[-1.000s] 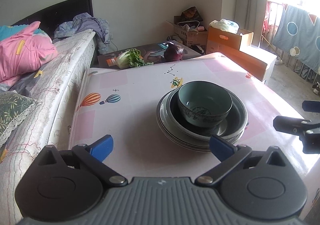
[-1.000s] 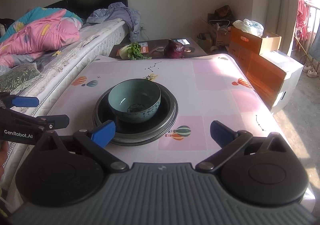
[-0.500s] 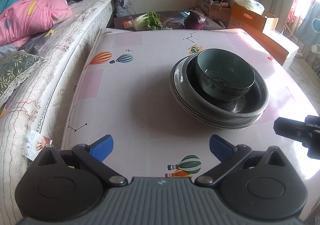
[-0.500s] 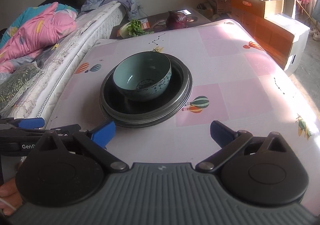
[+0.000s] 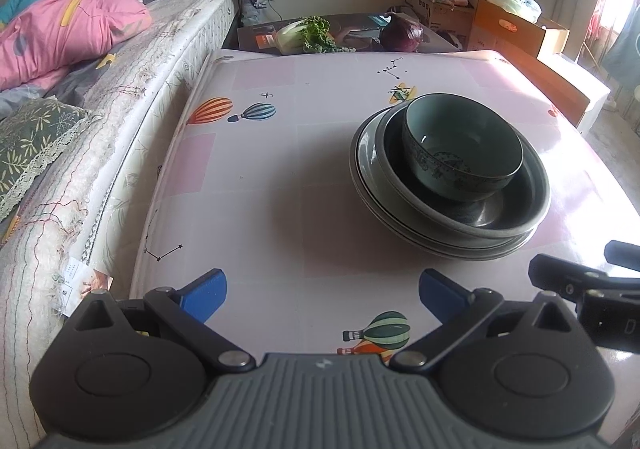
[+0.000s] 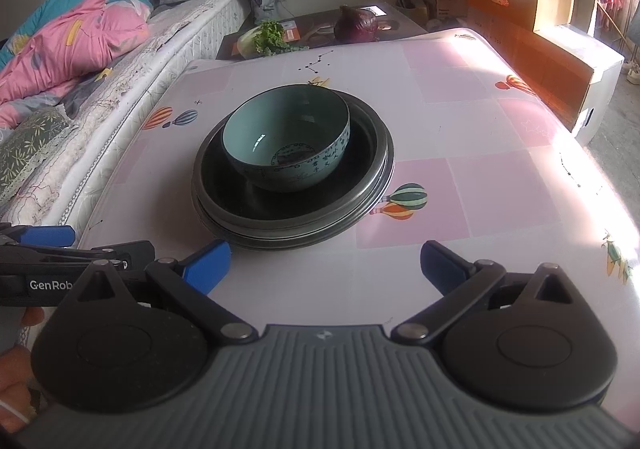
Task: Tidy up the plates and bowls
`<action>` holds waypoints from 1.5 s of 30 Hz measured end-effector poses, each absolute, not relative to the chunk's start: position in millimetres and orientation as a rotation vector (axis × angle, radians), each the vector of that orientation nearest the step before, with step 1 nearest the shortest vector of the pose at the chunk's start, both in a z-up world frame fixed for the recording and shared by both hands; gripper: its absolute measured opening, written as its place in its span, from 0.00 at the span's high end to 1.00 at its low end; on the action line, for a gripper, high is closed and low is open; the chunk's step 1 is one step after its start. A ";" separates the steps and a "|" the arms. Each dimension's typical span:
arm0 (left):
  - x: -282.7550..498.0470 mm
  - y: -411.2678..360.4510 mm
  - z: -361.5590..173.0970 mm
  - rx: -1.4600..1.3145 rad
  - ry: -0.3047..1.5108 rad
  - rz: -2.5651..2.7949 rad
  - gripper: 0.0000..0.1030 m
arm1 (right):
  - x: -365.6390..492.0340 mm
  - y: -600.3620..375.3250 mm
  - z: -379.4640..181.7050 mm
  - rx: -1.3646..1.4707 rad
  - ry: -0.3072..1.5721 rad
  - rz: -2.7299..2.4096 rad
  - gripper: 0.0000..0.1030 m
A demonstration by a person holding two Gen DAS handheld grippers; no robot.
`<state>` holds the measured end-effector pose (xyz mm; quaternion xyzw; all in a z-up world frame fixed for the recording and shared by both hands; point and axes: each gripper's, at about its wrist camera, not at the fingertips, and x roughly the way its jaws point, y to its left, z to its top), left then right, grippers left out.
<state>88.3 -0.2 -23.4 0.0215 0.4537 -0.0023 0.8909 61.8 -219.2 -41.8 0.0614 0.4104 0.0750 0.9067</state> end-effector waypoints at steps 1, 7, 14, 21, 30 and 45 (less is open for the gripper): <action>88.9 -0.1 -23.0 0.046 0.941 -0.003 0.00 | 62.1 -218.9 -42.6 0.129 0.851 0.156 0.01; 90.5 0.7 -22.6 0.041 0.949 0.003 0.00 | 61.8 -219.9 -45.2 0.135 0.858 0.152 0.01; 91.7 2.9 -23.4 0.035 0.956 0.009 0.00 | 61.5 -220.9 -45.9 0.139 0.861 0.148 0.01; 91.7 3.4 -24.1 0.035 0.961 0.013 0.00 | 60.5 -220.1 -45.0 0.136 0.862 0.150 0.01; 90.6 3.0 -24.1 0.037 0.962 0.008 0.00 | 60.2 -219.8 -44.8 0.137 0.863 0.148 0.01; 90.8 2.1 -23.2 0.039 0.962 0.008 0.00 | 60.1 -219.6 -45.9 0.135 0.865 0.151 0.01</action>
